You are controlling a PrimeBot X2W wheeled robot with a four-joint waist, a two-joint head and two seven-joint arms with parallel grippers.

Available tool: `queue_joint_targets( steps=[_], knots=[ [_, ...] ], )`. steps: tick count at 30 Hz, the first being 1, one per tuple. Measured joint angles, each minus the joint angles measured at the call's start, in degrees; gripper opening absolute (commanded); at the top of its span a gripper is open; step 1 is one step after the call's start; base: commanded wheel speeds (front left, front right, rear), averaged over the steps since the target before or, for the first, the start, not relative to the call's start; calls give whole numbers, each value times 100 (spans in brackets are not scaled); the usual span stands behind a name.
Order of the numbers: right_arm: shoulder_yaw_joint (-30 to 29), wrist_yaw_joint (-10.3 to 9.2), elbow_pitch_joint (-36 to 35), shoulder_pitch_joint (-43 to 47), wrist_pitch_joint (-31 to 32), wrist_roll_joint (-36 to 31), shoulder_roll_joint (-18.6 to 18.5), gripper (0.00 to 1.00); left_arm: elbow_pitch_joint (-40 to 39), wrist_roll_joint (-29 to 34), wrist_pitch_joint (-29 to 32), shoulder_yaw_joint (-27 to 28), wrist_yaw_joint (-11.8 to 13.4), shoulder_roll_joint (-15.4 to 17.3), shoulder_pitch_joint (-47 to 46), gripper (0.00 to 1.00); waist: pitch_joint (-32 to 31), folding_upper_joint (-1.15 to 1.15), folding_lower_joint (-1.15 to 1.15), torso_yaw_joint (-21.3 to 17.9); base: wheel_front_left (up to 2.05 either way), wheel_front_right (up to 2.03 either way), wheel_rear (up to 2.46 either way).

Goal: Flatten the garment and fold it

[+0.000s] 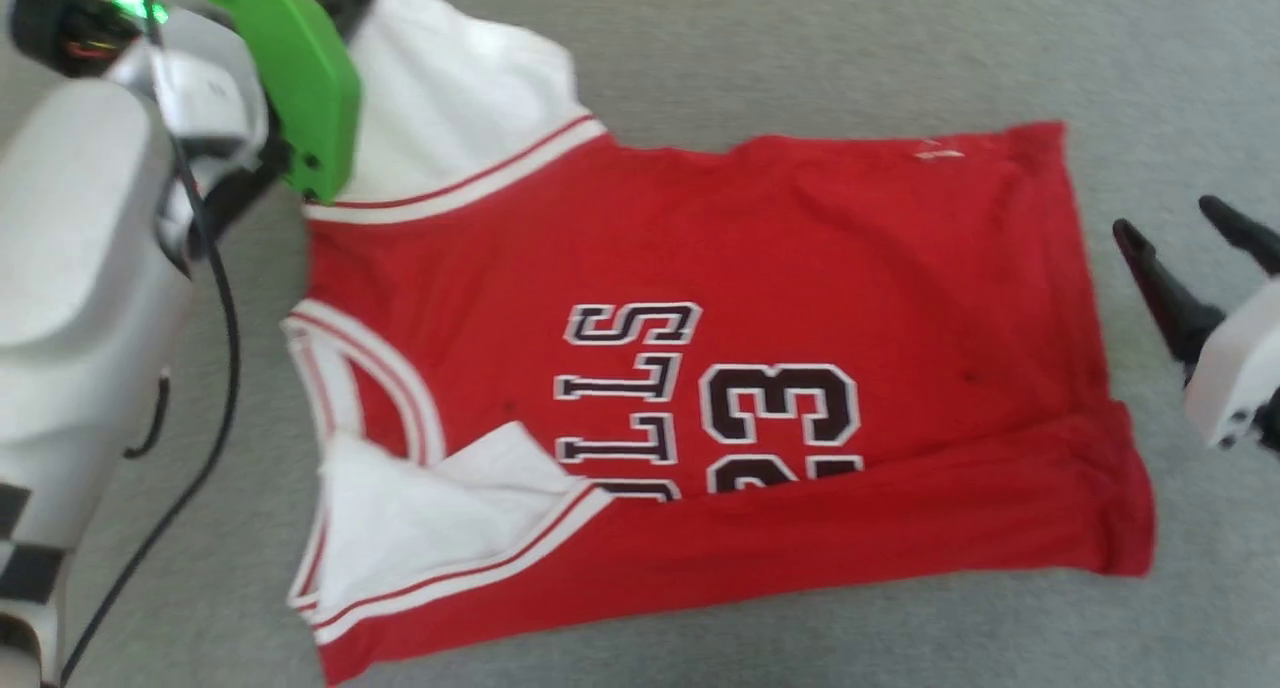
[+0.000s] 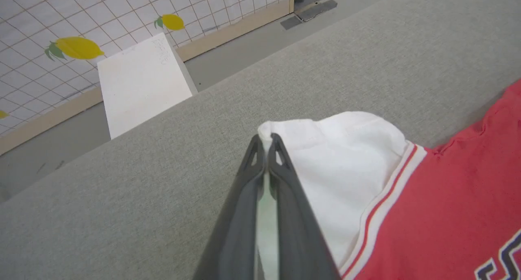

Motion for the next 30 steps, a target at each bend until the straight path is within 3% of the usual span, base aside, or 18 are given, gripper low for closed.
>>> queue_joint_targets(
  steps=[8, 20, 21, 22, 23, 30],
  knots=[
    [511, -1, 942, -1121, 1553, 498, -733, 100, -1087, 56, -743, -162, 67, 13, 578, 0, -113, 0, 0, 695, 0, 0, 0],
    [1530, -1, 2264, -2036, 2034, 218, -1255, 100, -1804, 305, -1085, -548, 213, -388, 904, 0, 66, 0, 0, 1477, 0, 0, 0],
    [1564, -3, 2329, -2056, 2105, 287, -1285, 82, -1797, 308, -1118, -561, 213, -411, 905, 0, 82, 0, 0, 1527, 0, 0, 0],
    [1595, -3, 2353, -2073, 2152, 347, -1316, 38, -1786, 308, -1138, -567, 213, -425, 907, 0, 91, 0, 0, 1561, 0, 0, 0],
    [1649, -2, 2354, -2087, 2169, 409, -1357, 0, -1761, 308, -1170, -569, 213, -442, 911, 0, 99, 0, 0, 1598, 0, 0, 0],
    [1777, -2, 2560, -2118, 1571, 508, -1356, 0, -1459, 280, -1478, -515, 245, -439, 1126, 0, -47, 0, 0, 1637, 0, 0, 0]
  ],
)
